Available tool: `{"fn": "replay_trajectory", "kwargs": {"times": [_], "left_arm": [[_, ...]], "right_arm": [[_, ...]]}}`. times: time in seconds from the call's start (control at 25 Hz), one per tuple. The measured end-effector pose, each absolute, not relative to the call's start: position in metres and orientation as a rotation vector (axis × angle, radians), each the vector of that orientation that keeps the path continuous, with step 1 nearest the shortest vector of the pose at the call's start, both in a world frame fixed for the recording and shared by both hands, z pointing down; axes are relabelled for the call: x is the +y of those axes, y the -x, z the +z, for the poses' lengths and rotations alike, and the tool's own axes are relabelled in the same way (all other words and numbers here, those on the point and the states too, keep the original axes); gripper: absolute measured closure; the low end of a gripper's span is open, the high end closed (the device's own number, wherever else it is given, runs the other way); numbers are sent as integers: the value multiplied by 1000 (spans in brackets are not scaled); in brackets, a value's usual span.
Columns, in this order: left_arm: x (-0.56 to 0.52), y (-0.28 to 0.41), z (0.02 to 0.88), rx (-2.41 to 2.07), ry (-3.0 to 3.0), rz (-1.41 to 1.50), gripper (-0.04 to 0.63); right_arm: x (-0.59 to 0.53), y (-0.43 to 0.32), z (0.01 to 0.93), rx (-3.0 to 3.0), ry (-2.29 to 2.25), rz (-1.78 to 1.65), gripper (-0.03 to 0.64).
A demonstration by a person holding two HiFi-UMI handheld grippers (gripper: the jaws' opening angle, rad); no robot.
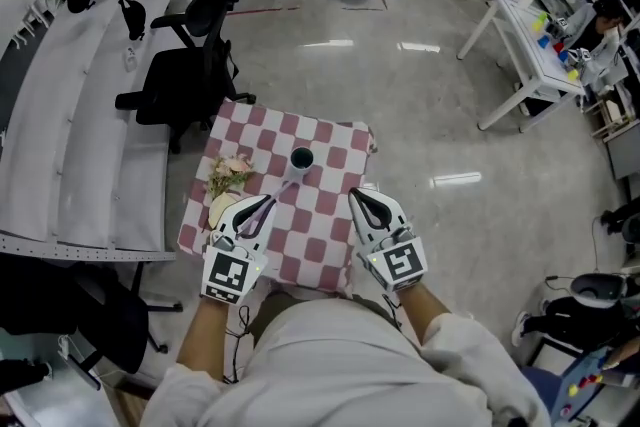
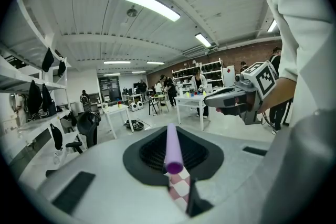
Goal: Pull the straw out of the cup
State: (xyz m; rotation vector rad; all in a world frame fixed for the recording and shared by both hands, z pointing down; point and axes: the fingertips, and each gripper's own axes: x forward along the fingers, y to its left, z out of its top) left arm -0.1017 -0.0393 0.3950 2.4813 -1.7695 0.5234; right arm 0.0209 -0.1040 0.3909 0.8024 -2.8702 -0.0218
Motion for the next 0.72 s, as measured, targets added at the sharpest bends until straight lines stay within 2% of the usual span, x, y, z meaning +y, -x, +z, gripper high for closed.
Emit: {"fn": "replay_trajectory", "kwargs": {"times": [0.72], "left_arm": [[-39,105,392,-1776,-2480,530,561]], "right_arm": [[-102,-18,391,-2884,-785,-39,614]]}}
